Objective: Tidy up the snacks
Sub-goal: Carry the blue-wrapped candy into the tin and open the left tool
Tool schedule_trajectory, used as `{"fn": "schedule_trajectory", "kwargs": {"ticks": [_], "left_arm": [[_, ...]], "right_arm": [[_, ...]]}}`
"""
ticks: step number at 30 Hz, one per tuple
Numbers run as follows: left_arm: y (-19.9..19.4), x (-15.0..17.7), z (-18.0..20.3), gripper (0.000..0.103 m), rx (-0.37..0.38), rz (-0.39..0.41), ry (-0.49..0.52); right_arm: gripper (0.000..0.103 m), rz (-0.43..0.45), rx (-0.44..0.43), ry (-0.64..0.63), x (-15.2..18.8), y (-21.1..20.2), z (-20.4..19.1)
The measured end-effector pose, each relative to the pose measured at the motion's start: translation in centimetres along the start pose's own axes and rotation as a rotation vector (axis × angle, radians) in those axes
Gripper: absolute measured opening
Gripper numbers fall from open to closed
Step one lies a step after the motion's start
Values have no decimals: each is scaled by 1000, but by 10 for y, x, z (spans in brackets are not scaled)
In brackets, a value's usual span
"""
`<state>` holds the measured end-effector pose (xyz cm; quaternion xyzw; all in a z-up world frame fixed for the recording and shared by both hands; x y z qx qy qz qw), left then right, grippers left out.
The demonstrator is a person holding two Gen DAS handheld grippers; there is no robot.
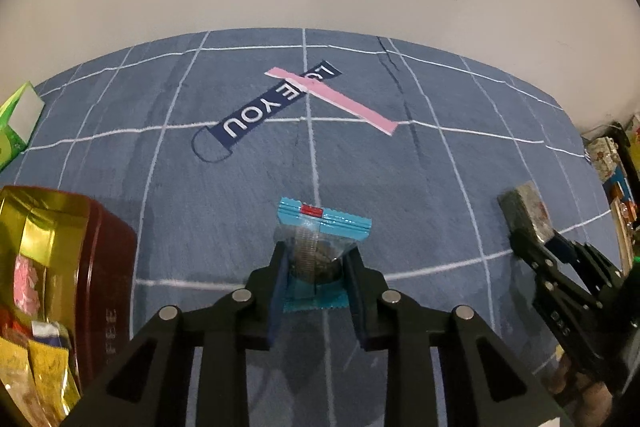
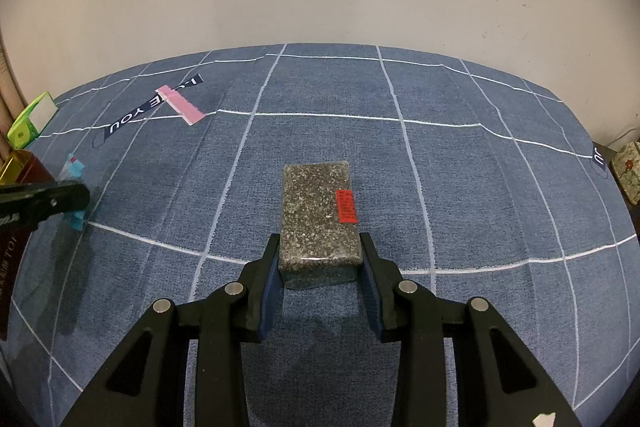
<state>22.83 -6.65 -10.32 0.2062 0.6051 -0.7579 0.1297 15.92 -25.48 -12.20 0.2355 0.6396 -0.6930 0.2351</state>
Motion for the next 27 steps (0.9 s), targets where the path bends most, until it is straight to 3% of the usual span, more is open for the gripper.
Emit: {"fn": "schedule_trajectory", "kwargs": {"ticks": [17, 27], "left_arm": [[-73, 19, -10, 27, -7, 38, -34], [-123, 12, -66, 27, -89, 56, -44]], "right_arm": [[34, -3, 8, -8, 0, -1, 0], [34, -4, 12, -13, 0, -1, 0]]}}
Point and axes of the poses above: each gripper's, at about its wrist camera, not at the fingertips, and y roughly the way its jaws point, z to its right, x to its underside, the point moved 5 cm from there along y, roughly the way its jaws point, and after that the axes turned 9 degrees about -y, right-handed, at the moved point
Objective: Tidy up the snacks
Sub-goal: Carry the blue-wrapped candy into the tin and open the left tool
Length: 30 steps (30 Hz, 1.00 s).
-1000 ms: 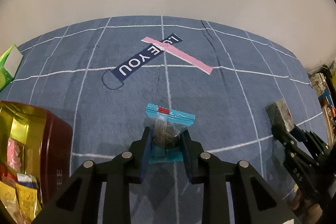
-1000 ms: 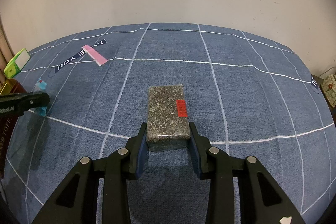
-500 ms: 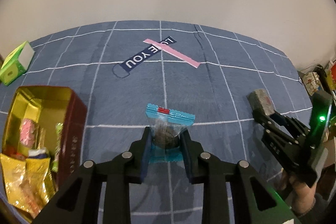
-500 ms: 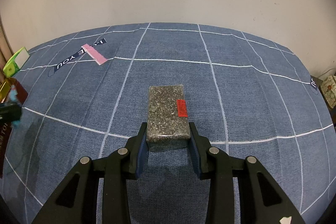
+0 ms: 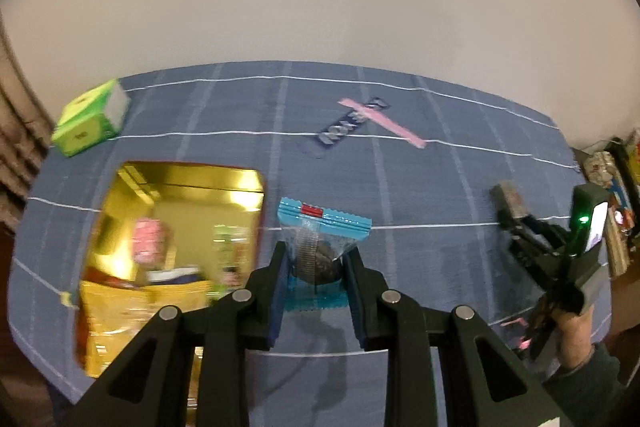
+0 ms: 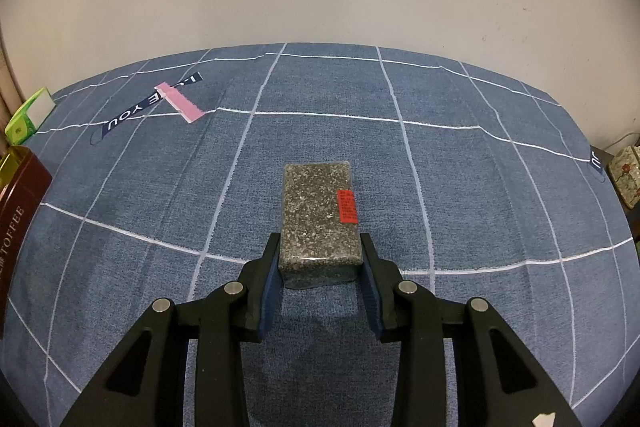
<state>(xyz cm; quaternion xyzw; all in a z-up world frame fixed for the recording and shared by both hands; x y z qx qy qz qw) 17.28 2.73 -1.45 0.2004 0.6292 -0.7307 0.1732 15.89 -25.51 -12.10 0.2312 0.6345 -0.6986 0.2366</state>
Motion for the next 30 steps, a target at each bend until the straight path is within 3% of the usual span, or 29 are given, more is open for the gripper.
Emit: {"fn": "schedule_trajectory", "kwargs": {"ticks": [16, 30], "left_arm": [[14, -11, -111, 27, -174, -26, -35], [53, -9, -149, 27, -235, -106, -52]], "right_arm": [[33, -2, 3, -8, -1, 0, 0], [33, -2, 3, -8, -1, 0, -1]]}}
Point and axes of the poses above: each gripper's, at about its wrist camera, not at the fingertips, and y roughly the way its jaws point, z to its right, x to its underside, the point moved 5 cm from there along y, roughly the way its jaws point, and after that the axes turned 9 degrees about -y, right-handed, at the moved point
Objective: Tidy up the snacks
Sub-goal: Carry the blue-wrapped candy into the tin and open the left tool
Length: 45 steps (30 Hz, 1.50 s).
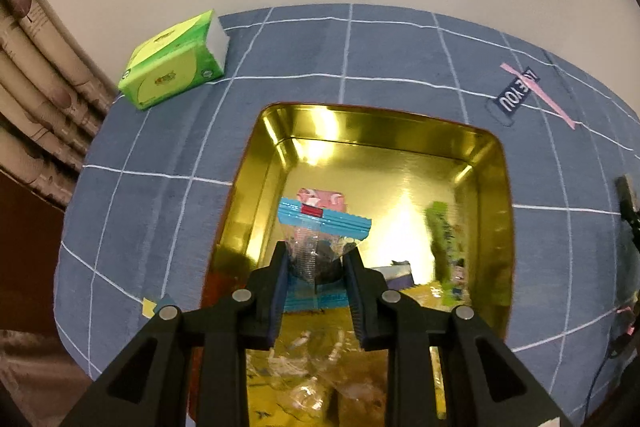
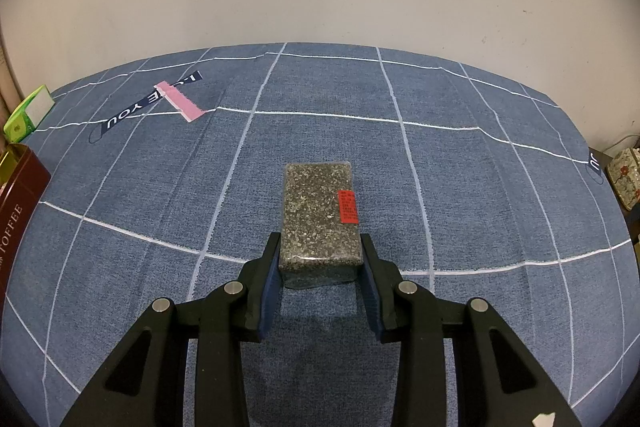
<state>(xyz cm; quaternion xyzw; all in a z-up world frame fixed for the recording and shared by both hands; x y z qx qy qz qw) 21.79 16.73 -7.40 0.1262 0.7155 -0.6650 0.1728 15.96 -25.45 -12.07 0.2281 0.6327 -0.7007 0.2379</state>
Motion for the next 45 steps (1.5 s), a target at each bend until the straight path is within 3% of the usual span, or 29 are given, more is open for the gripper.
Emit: {"fn": "schedule_trajectory", "kwargs": {"ticks": [11, 27, 33, 45], "left_arm": [[19, 2, -5, 27, -25, -29, 16], [17, 6, -7, 29, -49, -23, 45], [9, 8, -10, 40, -42, -11, 39], [-22, 9, -17, 47, -32, 46, 23]], "right_arm": [[33, -1, 3, -4, 0, 0, 0], [34, -2, 2, -7, 0, 0, 0], [34, -2, 3, -8, 0, 0, 0], [33, -2, 3, -10, 0, 0, 0]]}}
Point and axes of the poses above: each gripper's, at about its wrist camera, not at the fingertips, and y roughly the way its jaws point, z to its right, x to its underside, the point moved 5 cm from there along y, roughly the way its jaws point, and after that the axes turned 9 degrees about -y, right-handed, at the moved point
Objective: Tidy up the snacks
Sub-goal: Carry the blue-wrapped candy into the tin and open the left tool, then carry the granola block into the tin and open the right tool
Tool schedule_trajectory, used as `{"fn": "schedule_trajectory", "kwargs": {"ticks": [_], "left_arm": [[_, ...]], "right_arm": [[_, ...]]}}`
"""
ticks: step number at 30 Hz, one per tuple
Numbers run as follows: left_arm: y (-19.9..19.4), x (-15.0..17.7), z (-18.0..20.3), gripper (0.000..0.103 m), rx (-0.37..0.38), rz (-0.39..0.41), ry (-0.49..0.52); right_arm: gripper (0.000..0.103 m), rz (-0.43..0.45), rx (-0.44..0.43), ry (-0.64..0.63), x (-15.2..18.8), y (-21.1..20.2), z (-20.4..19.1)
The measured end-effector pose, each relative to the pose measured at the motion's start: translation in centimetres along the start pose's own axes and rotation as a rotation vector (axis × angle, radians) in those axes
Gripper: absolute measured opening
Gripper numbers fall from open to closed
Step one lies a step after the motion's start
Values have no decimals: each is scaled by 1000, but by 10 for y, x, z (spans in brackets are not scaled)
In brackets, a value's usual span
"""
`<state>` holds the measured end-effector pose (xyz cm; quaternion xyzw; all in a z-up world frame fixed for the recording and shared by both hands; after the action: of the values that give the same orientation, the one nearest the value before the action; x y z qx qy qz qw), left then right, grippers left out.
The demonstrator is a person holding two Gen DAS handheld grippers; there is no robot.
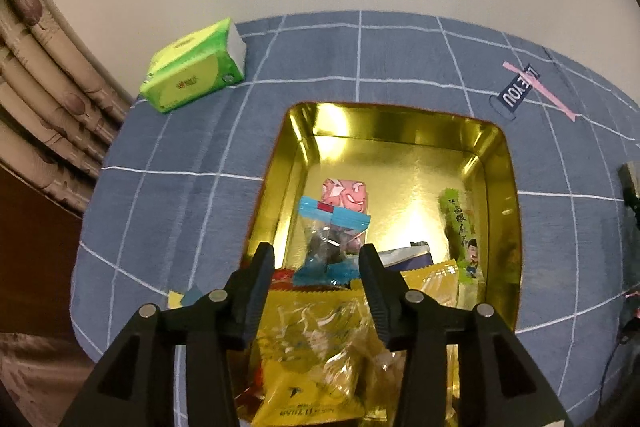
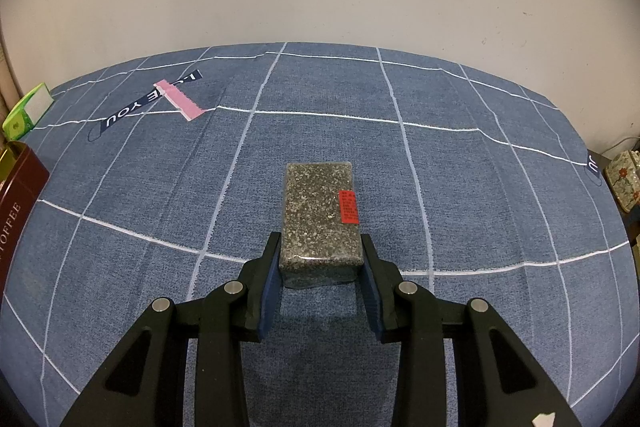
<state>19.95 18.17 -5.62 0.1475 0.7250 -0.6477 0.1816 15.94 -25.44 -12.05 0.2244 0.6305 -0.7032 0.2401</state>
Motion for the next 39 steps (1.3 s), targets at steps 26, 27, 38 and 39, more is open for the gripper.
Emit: {"fn": "schedule_trajectory", "kwargs": {"ticks": [26, 27, 38, 39], "left_arm": [[-56, 59, -76, 53, -111, 147, -199], [-56, 62, -77, 53, -105, 145, -203], [-60, 79, -91, 53, -114, 138, -233], [-60, 80, -92, 53, -115, 136, -235]], "right_arm": [[32, -37, 50, 21, -1, -14, -17], [32, -33, 47, 20, -2, -18, -20], [32, 31, -95, -20, -28, -72, -103], [32, 34, -112, -26, -30, -75, -113]]}}
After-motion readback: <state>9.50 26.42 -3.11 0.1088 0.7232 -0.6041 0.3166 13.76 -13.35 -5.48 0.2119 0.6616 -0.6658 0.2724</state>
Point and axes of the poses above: each gripper's, at about its wrist camera, not at the fingertips, and y roughly the way its jaws point, z to its right, x to its underside, the point moved 5 cm from there along y, roughly the way its jaws point, and after that the axes turned 9 degrees about -y, right-handed, at the moved point
